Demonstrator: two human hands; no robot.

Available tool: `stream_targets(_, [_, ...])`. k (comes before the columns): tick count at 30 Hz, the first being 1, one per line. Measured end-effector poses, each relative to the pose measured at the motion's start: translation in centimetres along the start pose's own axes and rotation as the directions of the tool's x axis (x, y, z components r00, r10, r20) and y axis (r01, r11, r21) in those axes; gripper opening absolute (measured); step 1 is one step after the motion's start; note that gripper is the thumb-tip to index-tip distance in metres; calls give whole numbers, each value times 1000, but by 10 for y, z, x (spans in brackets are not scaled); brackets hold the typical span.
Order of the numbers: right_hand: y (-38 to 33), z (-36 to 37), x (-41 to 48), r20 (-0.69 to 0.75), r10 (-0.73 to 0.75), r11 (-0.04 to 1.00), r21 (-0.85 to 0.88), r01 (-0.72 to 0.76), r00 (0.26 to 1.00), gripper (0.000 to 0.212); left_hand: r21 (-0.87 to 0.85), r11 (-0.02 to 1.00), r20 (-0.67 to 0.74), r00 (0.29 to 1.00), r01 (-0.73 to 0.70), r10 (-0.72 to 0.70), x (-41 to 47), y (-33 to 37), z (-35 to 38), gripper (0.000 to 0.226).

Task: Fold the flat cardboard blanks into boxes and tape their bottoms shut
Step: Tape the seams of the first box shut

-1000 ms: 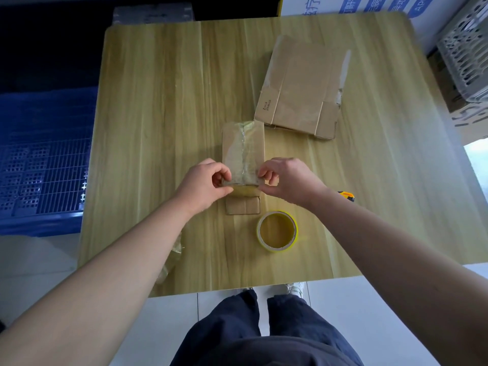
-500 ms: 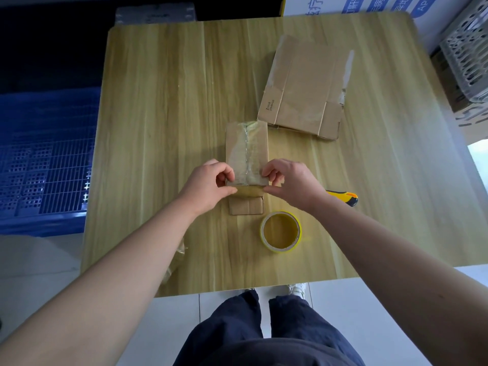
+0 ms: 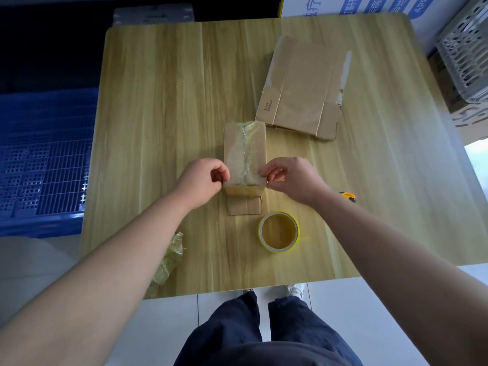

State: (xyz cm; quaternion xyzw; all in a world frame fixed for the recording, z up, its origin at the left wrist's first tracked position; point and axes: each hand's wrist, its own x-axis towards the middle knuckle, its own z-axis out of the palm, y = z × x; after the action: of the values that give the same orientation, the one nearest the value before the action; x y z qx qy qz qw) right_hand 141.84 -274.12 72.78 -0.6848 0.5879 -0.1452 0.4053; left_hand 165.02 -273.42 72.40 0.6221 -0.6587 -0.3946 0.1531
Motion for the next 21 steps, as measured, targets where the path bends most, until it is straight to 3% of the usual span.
stream_targets(2, [5, 10, -10, -107, 126, 980, 168, -107, 986, 24, -203, 974, -168, 977, 98, -134, -13, -5, 13, 25])
stream_targets(4, [9, 19, -20, -192, 263, 938, 282, -204, 946, 20, -368, 913, -327, 894, 177, -305, -28, -4, 26, 19])
stream_targets(6, [11, 27, -31, -235, 359, 901, 338, -270, 903, 17, -429, 878, -417, 816, 212, -401, -43, 2, 36, 14])
stream_targets(14, [-24, 32, -48, -208, 456, 812, 495, -309, 865, 16, -671, 704, -335, 752, 233, -567, -43, 17, 50, 30])
stream_targets(21, [-40, 27, -32, -183, 497, 812, 442, -381, 848, 20, -605, 721, -307, 736, 338, -603, -20, 21, 47, 20])
